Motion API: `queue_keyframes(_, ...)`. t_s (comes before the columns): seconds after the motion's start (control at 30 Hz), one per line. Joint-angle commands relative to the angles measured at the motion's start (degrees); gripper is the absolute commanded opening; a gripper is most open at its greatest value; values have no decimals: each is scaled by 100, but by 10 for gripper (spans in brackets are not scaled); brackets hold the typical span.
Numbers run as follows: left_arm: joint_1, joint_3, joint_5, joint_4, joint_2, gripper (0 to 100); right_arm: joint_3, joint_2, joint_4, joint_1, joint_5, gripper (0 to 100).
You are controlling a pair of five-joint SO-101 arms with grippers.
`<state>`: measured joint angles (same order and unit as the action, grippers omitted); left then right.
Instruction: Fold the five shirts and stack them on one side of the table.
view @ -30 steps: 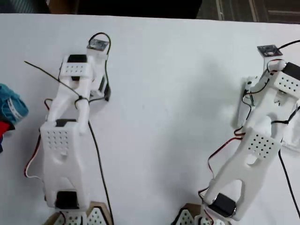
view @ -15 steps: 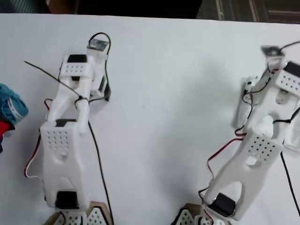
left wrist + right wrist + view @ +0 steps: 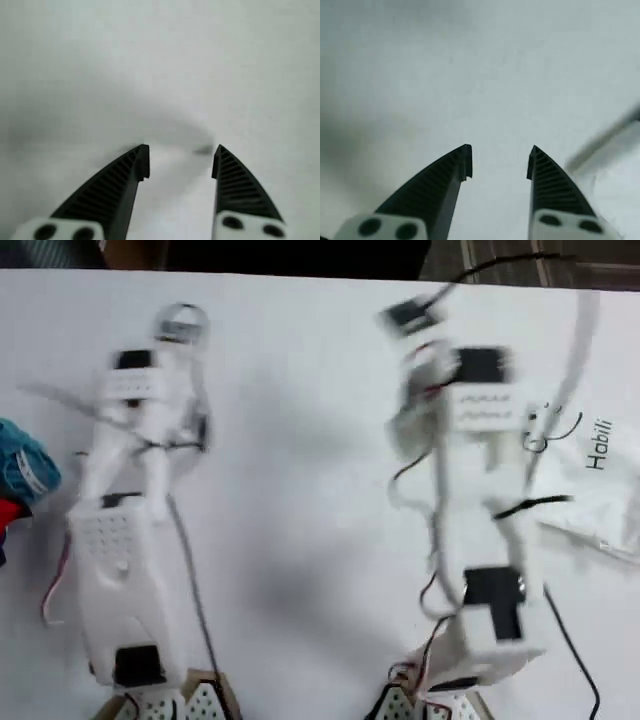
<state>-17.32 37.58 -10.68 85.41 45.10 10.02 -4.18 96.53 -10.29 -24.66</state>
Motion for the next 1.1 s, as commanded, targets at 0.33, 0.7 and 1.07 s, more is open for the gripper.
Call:
queue_keyframes(0.33,-3956,2976,-1389,1556,-1248,229,-2233,1578,-1059,-611,0,190)
queue_keyframes(0.7,-5609,2879,-1837,976,-888,230,-2295,1640,-1068,-629,-9,190)
queue_keyframes(1.07,-5292,2800,-1802,1275,176,49,-2303,1640,-927,-611,0,190)
